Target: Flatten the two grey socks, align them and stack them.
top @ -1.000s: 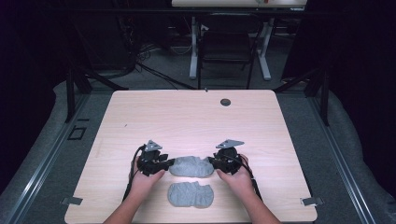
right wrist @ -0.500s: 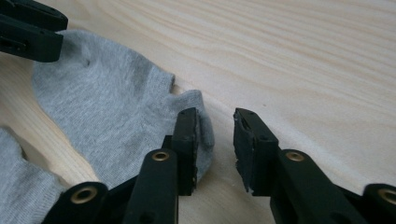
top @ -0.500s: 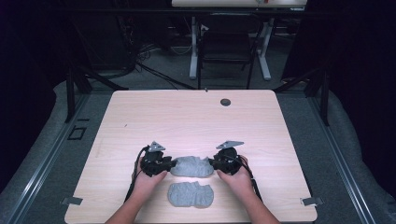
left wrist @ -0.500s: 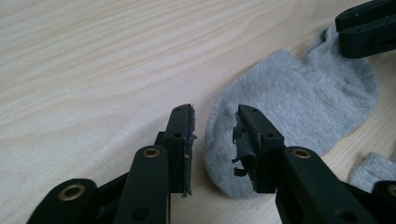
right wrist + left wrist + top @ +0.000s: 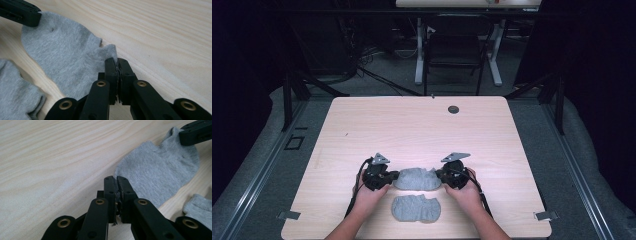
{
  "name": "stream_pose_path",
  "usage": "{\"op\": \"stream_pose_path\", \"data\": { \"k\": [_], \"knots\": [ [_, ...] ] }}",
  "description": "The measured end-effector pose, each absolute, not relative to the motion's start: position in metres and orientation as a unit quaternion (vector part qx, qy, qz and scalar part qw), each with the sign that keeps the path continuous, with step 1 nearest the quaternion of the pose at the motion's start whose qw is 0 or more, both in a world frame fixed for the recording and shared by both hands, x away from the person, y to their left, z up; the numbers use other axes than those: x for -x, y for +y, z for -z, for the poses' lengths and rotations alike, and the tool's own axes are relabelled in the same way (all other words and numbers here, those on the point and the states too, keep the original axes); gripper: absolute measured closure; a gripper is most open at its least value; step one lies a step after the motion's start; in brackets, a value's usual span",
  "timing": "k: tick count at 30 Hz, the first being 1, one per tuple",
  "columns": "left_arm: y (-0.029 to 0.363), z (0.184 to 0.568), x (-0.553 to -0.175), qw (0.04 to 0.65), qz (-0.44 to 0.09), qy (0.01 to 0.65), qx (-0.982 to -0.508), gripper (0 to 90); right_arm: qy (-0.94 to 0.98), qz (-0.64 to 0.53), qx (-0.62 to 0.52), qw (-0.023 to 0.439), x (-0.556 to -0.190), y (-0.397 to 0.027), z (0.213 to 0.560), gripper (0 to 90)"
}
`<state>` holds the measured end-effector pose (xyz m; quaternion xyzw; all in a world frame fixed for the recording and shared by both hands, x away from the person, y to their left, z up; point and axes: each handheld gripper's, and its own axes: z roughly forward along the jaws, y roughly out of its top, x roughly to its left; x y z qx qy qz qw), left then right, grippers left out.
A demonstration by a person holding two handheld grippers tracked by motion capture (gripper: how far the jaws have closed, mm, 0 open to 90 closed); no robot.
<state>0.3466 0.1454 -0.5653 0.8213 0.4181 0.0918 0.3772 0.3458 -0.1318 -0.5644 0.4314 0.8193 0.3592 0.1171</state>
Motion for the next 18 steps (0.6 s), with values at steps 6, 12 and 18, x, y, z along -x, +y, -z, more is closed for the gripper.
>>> {"op": "stream_pose_path", "data": {
  "k": [6, 12, 18],
  "knots": [
    [0.147, 0.556, -0.341, 0.390, -0.099, 0.412, -0.817, 87.5, 0.816, -0.373, -0.426, 0.121, -0.340, -0.133, 0.555, 87.3],
    [0.149, 0.545, -0.334, 0.399, -0.099, 0.404, -0.817, 87.5, 0.815, -0.386, -0.413, 0.126, -0.332, -0.132, 0.543, 87.3],
    [0.151, 0.535, -0.325, 0.407, -0.105, 0.392, -0.819, 87.6, 0.815, -0.397, -0.400, 0.133, -0.324, -0.133, 0.530, 87.5]
  ]
}}
